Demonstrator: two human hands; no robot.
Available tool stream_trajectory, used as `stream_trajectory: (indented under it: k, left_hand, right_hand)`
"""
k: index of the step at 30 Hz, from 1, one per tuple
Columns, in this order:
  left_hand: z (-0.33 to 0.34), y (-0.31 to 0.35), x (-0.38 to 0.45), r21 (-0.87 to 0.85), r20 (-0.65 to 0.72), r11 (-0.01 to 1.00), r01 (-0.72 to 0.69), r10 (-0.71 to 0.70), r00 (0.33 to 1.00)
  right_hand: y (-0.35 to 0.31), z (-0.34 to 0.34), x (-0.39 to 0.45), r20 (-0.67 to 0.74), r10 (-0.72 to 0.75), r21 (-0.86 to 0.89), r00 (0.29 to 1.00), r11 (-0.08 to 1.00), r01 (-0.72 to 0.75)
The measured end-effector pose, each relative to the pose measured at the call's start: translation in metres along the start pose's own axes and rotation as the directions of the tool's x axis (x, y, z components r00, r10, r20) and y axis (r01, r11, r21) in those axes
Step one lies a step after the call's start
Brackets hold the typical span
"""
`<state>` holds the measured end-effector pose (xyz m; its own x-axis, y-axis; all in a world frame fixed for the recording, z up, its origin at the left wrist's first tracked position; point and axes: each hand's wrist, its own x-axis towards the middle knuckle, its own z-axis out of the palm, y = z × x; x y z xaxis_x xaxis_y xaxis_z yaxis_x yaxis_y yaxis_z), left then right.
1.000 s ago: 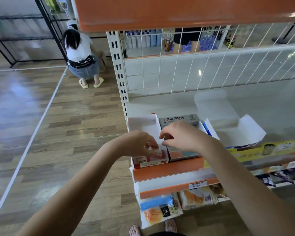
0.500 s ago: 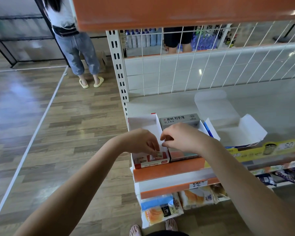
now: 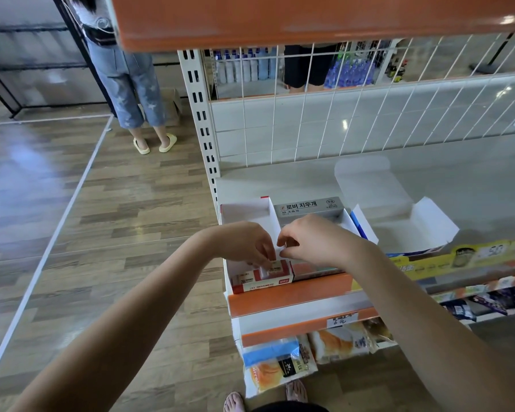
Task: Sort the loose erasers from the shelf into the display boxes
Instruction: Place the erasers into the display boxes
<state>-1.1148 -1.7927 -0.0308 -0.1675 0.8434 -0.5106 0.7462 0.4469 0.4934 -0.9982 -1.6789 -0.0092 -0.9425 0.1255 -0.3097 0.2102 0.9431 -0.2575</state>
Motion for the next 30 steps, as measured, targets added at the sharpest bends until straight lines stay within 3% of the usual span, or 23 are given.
stream_trajectory:
  k: [13,23,26,30]
  left_hand:
    - [0.003,0.004,0.003,0.05,0.067,0.998,0.033,-0.037,0.997]
    - [-0.003,0.01,-0.005,0.195,-0.007,0.981,0.024,-0.023,1.0]
    - [-0.025,0.017,-0.01,0.324,-0.101,0.946,0.028,0.006,0.995]
    - [-0.044,0.047,0.011,0.492,-0.303,0.869,0.049,0.118,0.946]
  right_hand:
    - [0.0,0.002,0.002,0.018,0.003,-0.015,1.0,1.0,-0.003]
    - [0.003,0.001,0.006,0.064,0.0,0.017,0.998,1.0,-0.001]
    - [0.007,-0.013,0.001,0.043,0.014,0.016,0.999,1.0,-0.015]
    - [0.035,-0.036,-0.011,-0.121,0.098,-0.045,0.988,0.994,-0.104]
